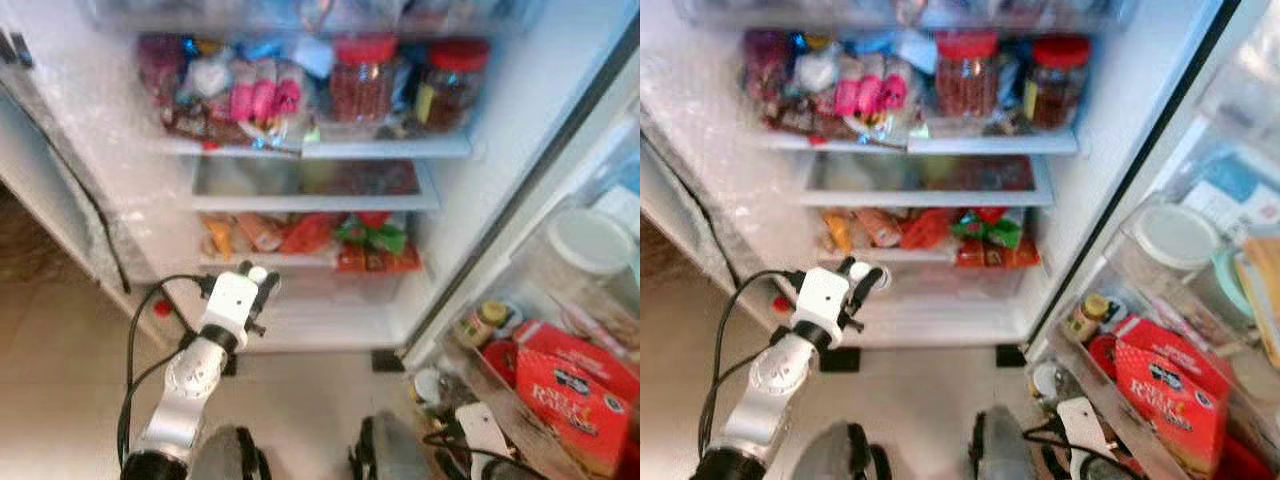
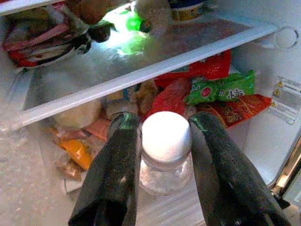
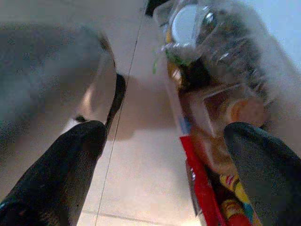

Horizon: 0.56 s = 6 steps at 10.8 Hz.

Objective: Restocking fridge

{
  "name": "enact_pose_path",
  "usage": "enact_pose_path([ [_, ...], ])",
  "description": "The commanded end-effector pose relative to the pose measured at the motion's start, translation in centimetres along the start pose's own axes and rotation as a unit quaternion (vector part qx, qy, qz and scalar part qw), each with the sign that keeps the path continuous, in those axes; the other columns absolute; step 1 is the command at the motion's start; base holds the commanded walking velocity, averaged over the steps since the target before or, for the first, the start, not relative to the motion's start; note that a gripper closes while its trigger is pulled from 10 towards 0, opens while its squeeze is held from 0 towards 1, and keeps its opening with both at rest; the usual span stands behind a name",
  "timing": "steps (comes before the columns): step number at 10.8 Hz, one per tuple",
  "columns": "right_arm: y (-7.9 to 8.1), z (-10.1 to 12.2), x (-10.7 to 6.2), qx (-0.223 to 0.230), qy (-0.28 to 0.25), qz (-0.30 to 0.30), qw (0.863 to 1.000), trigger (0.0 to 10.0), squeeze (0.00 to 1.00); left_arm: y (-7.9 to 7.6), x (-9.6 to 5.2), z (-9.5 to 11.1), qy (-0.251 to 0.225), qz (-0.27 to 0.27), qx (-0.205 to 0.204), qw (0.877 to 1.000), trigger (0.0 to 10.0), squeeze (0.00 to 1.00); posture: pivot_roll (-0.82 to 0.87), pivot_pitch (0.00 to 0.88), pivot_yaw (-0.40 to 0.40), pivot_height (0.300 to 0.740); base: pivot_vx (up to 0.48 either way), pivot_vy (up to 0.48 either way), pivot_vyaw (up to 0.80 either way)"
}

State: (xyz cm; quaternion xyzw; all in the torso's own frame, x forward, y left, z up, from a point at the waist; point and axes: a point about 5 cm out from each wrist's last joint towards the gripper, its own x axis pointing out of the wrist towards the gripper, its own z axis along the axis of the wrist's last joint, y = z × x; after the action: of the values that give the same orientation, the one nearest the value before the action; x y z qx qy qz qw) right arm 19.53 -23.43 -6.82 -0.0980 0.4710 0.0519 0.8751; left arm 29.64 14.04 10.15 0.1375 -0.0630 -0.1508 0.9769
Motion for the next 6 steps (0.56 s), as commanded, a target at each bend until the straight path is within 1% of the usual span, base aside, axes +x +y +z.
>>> enact_pose_path([
  [1, -0.10, -0.71, -0.12, 0.009, 0.010, -0.001, 1.000, 10.0, 0.00, 0.08, 0.17, 0.70, -0.016, 0.000, 0.008, 1.000, 10.0, 0.00, -0.14, 0.172, -0.037, 0.641, 0.000, 0.000, 0.00],
  [4, -0.08, -0.72, -0.12, 0.010, 0.011, 0.000, 1.000, 10.0, 0.00, 0.07, 0.18, 0.68, -0.015, 0.004, 0.008, 1.000, 10.0, 0.00, -0.14, 0.173, -0.037, 0.641, 0.000, 0.000, 0.00],
  [6, -0.09, -0.70, -0.12, 0.009, 0.010, 0.001, 1.000, 10.0, 0.00, 0.33, 0.27, 0.81, -0.018, 0.013, 0.011, 1.000, 10.0, 0.00, -0.14, 0.173, -0.038, 0.641, 0.000, 0.000, 0.00],
])
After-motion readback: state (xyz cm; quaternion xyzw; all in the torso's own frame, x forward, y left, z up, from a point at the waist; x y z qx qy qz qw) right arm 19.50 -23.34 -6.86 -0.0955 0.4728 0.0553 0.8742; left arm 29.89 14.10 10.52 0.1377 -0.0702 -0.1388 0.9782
